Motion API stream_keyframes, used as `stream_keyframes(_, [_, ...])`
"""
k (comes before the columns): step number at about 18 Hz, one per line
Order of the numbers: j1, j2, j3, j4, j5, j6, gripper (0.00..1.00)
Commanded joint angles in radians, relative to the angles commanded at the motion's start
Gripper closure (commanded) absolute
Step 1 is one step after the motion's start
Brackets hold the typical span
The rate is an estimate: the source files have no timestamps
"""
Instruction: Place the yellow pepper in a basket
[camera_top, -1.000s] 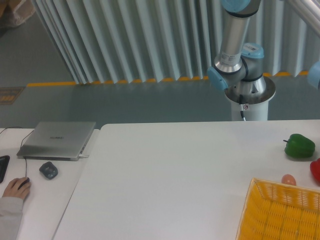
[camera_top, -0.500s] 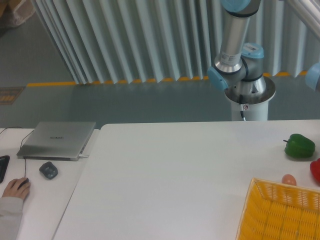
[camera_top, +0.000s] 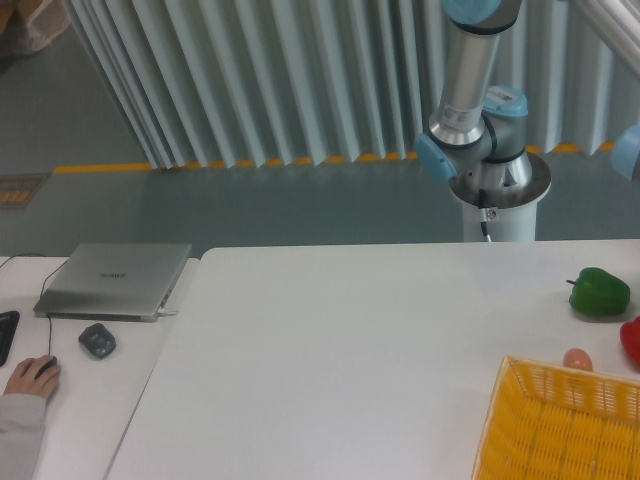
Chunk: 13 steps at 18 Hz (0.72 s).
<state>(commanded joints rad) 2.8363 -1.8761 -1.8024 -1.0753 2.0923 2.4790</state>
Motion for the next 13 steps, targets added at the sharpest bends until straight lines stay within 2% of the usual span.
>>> stream_keyframes(5, [0.002,0.014,0.026,-0.006,-0.038,0.003,0.73])
stream_keyframes(7, [0.020,0.079,0.038,-0.024,-0.192,-0.009,0.73])
stream_keyframes(9, [0.049,0.145,0.066,-0.096,-0.389,-0.112,0.73])
stream_keyframes(10, [0.051,0.169,0.078,-0.127,-0.431,-0.145,0.73])
stream_keyframes(12, [0.046,0.205,0.094,-0.167,-0.529,-0.272,0.73])
stream_keyframes(13, [0.037,0.236,0.095,-0.176,-0.626,-0.398,0.73])
